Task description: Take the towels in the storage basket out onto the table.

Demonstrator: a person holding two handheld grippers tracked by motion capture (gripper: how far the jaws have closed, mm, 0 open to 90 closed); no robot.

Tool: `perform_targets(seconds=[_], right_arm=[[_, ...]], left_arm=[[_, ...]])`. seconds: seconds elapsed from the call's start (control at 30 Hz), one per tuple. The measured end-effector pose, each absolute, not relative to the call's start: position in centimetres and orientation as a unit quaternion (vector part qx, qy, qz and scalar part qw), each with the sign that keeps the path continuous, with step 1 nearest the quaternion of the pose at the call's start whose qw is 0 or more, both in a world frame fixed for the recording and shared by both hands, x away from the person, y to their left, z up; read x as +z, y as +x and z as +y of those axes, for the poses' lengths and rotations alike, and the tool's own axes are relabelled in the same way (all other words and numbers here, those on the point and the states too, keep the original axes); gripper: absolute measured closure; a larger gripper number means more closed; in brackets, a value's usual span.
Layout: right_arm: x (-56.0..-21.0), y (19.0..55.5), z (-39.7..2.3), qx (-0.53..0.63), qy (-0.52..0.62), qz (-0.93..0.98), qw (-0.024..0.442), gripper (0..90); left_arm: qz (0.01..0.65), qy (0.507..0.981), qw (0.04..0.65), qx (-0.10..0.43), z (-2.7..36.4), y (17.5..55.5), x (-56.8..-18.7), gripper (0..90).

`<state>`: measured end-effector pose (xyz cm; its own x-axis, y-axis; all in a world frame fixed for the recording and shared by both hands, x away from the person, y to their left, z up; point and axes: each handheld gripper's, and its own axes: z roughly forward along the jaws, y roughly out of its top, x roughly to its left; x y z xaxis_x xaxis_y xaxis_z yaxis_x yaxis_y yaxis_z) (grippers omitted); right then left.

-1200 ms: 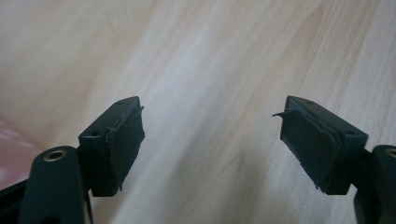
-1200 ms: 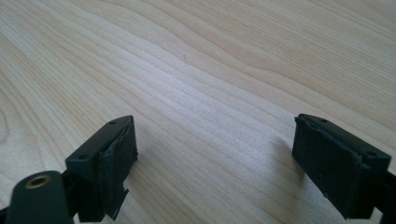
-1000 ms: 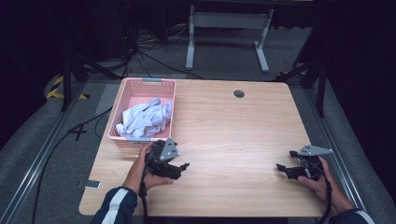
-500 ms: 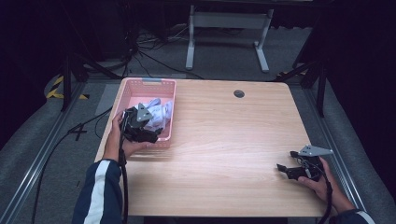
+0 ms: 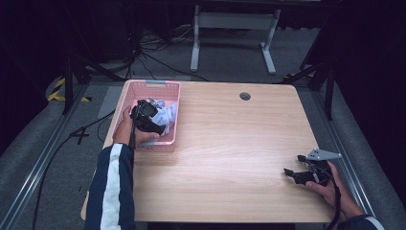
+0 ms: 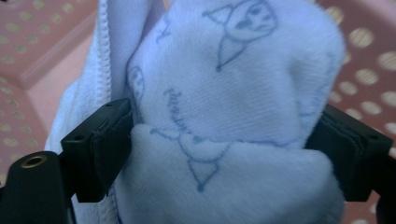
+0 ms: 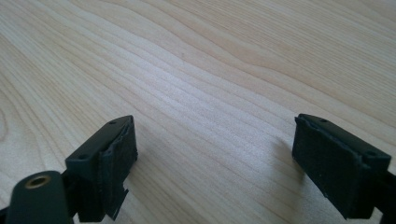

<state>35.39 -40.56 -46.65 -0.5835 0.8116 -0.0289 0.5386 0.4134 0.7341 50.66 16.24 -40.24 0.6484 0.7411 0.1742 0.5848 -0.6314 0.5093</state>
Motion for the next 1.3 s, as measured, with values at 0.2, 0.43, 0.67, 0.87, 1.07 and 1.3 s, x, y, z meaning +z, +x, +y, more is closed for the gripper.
perform_targets(seconds=[0.2,0.43,0.67,0.87,1.07,1.3], right_arm=[[-46.7,35.4,-40.6,0.349,0.411,0.819,0.196,13.5],[-46.7,35.4,-40.6,0.349,0.411,0.819,0.195,13.4],[-46.7,35.4,-40.6,0.349,0.411,0.819,0.196,13.5],[-46.7,35.4,-40.6,0.349,0.411,0.819,0.195,13.4],[-46.7,35.4,-40.6,0.349,0.41,0.819,0.196,13.4],[-46.7,35.4,-40.6,0.35,0.411,0.819,0.196,13.4]], left_arm=[[0.373,0.9,0.143,0.172,15.6,52.6,-41.3,0.0],[0.37,0.907,0.097,0.178,14.4,53.9,-43.4,0.0],[0.381,0.899,0.087,0.197,14.5,54.1,-43.4,15.4],[0.368,0.897,0.061,0.239,14.1,53.8,-43.3,41.9],[0.374,0.881,0.063,0.282,14.5,53.4,-42.5,53.9],[0.396,0.85,0.139,0.317,16.6,52.1,-38.3,56.1]])
